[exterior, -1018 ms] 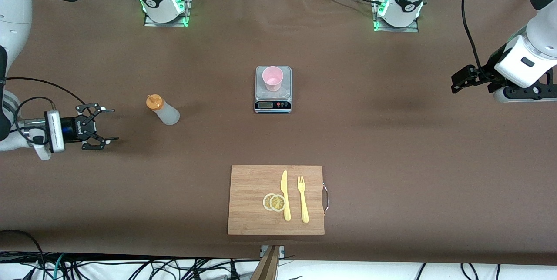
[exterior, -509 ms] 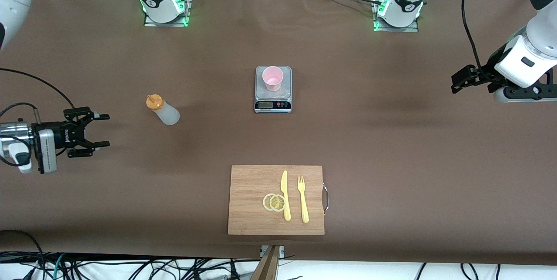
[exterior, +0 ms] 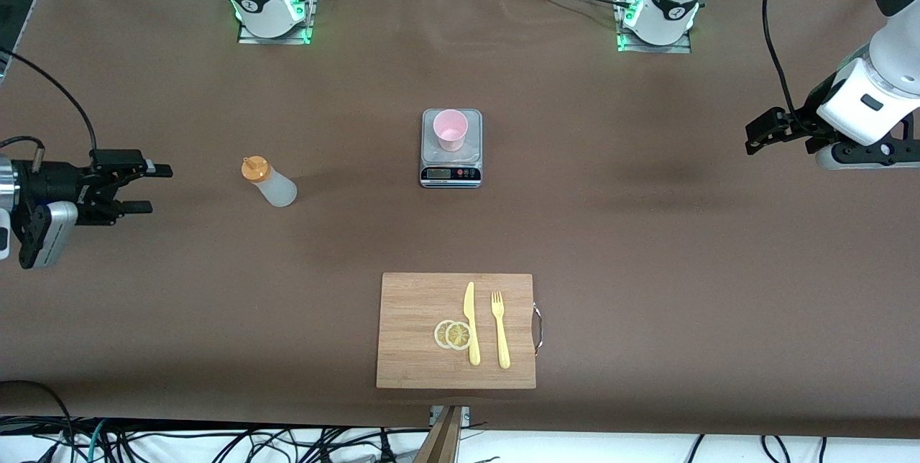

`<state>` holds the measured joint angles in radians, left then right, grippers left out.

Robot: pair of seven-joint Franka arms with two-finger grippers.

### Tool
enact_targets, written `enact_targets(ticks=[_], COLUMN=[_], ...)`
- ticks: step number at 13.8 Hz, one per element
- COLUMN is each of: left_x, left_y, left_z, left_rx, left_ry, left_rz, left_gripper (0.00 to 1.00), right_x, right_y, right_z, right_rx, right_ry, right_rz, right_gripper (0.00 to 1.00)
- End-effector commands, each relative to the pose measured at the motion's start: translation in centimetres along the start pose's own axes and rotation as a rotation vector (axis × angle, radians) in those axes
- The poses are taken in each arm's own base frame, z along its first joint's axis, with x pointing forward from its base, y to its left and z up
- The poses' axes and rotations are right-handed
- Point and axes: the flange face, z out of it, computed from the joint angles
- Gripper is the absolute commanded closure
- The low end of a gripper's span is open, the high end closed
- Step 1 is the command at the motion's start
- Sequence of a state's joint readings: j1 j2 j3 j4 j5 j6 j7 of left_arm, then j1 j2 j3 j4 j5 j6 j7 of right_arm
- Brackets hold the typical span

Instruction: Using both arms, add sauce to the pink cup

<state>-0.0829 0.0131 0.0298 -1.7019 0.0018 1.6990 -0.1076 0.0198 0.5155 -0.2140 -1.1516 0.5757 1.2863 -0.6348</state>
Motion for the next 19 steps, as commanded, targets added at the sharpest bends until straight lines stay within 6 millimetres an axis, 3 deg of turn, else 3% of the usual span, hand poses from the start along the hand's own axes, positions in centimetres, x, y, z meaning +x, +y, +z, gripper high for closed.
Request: enact_targets(ticks=[1,4,6,8,11,15,19], left_x=[0.4,0.4,0.4,0.4,0.3,0.4,0.3], left_y=[-0.1,-0.1,-0.1,-0.1,-0.1,-0.1,-0.1], left_z=[-0.5,-0.5,-0.5,-0.5,-0.6,-0.5,-0.6], left_rx=[0.018,0.018,0.018,0.018,0.018,0.018,0.018], left_ry=[0.001,0.001,0.001,0.001,0.003,0.001,0.003], left_rz=[-0.005,-0.005,-0.005,-0.005,-0.005,-0.005,-0.005], left_gripper=[0.0,0.0,0.0,0.0,0.0,0.0,0.0], right_x=[-0.9,-0.9,-0.1,-0.1,-1.0,-2.3,-4.1], right_y=[-3.2,-5.5,-8.1,-9.2,-8.3,-5.5,-5.0], right_z=[-0.1,0.7,2.0,2.7,1.7,-2.0,-5.0], right_rx=[-0.139,-0.208,-0.225,-0.255,-0.343,-0.454,-0.586], right_ry=[-0.067,-0.105,-0.109,-0.129,-0.139,-0.035,0.005], right_rz=[0.125,0.288,0.417,0.46,0.434,0.367,0.394], right_gripper=[0.0,0.0,0.0,0.0,0.0,0.0,0.0])
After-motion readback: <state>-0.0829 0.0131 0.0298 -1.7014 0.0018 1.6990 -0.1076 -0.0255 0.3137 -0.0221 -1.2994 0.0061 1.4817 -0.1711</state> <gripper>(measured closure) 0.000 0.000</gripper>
